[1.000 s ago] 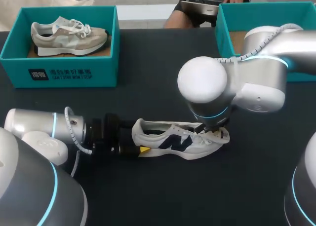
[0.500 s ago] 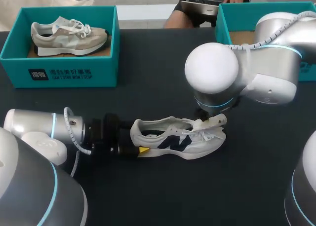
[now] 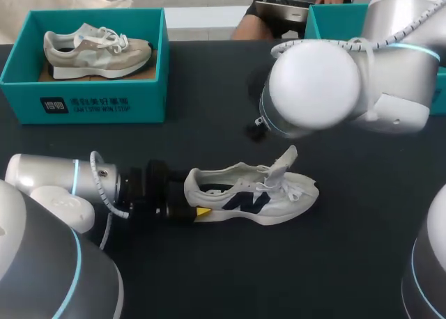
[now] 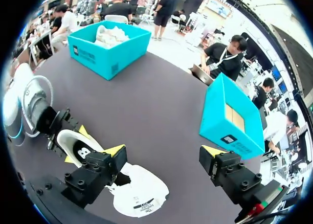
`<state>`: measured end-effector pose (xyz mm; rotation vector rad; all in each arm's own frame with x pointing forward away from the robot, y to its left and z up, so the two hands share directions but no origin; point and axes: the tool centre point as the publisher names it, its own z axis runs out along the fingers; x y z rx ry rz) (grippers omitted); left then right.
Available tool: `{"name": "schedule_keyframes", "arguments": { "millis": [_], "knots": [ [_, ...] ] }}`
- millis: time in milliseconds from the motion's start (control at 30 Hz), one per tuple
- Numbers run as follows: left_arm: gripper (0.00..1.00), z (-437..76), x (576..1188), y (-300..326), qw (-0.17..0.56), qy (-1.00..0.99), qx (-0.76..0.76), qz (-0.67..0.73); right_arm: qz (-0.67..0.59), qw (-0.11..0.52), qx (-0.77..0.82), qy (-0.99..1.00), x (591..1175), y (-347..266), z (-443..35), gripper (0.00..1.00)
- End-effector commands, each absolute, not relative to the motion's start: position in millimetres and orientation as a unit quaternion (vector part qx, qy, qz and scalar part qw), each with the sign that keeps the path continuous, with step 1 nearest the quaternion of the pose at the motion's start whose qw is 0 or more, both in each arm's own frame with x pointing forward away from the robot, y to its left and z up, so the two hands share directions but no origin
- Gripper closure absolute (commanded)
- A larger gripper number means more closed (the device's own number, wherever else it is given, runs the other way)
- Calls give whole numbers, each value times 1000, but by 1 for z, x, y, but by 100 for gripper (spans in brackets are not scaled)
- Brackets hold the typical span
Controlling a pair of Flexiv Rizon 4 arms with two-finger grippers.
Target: Take the shoe out of the shoebox, open the shoe tongue, remove and reinsert the insole, then place the shoe into the shoebox
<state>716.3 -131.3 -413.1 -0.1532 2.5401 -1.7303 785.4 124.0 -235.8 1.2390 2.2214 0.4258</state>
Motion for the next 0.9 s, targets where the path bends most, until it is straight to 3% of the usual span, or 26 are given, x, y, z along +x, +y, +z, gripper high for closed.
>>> {"name": "schedule_keyframes", "arguments": {
  "millis": [33, 100, 167, 233, 467, 900],
  "knots": [
    [100, -417, 716, -130, 32, 825, -50, -562, 203, 218, 367, 881, 789, 143, -228, 0],
    [100, -417, 716, -130, 32, 825, -50, -562, 205, 178, 298, 915, 788, 164, -226, 0],
    [100, -417, 716, -130, 32, 825, -50, -562, 203, 145, 248, 936, 788, 179, -224, 73],
    [100, -417, 716, -130, 32, 825, -50, -562, 188, 128, 218, 949, 788, 186, -224, 100],
    [100, -417, 716, -130, 32, 825, -50, -562, 156, 44, 118, 980, 761, 213, -225, 100],
    [100, -417, 716, -130, 32, 825, -50, -562, 156, 44, 118, 980, 761, 213, -225, 100]
  ]
}}
